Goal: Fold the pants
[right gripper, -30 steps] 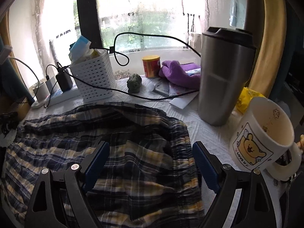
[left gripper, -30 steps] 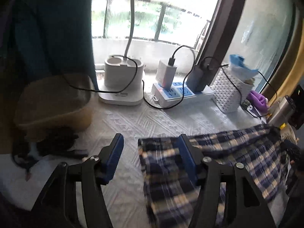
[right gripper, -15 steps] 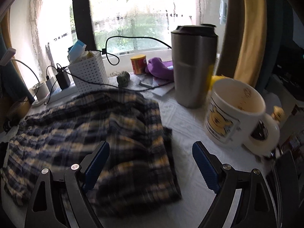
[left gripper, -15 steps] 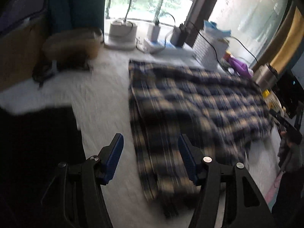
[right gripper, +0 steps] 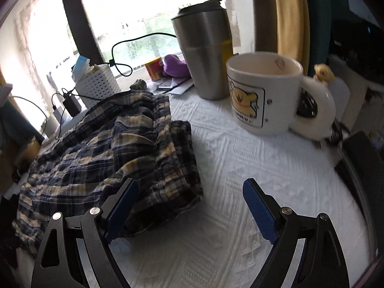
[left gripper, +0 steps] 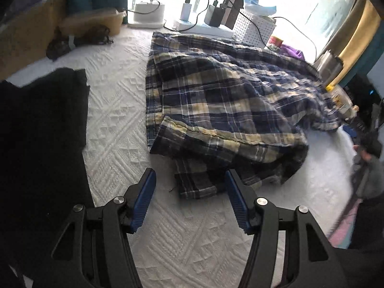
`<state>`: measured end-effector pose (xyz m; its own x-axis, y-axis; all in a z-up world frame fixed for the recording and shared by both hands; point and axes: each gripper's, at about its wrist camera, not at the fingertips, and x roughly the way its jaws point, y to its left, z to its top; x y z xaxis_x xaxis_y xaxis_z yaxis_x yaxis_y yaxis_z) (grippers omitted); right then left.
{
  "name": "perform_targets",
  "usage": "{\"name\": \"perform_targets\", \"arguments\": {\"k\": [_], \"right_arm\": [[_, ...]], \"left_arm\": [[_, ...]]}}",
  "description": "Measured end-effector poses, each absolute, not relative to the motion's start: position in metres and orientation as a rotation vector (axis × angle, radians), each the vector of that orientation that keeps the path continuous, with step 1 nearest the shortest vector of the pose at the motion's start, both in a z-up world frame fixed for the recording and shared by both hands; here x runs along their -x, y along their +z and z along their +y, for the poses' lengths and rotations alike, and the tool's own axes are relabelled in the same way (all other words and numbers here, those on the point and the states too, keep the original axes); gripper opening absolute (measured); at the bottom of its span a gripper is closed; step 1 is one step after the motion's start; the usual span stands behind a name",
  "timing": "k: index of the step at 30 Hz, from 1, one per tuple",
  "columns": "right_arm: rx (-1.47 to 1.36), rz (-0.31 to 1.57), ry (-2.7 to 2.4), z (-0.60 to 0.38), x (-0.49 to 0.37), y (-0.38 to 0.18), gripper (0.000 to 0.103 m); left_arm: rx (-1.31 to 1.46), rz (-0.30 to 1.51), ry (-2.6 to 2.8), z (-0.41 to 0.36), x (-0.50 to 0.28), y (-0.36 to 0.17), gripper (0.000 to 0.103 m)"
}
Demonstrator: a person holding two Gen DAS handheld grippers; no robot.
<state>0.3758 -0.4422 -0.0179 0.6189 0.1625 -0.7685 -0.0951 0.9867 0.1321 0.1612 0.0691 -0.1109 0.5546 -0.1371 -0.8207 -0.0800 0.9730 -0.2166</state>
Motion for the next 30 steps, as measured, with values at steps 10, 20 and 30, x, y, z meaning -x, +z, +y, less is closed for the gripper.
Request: {"name": "perform_targets", "arguments": {"k": [10,20,30], "right_arm": [[-0.104,0.965,0.242,-0.424,-0.382,-0.030,0.034],[0.004,0.806,0.250,-0.423,-0.369,0.027,0.028],[0.062,0.920,0.193,-0.433,-0.371,-0.007,0.028]], "left_arm": [[0.155,0.915,-0.005,0.055,-0.163,-0.116,0.006],[0.158,0.836,0.040,0.092,-0.153,-0.076,0.004],[0.206,0.939,-0.006,0.096,-0.152,-0.107,0.009]]}}
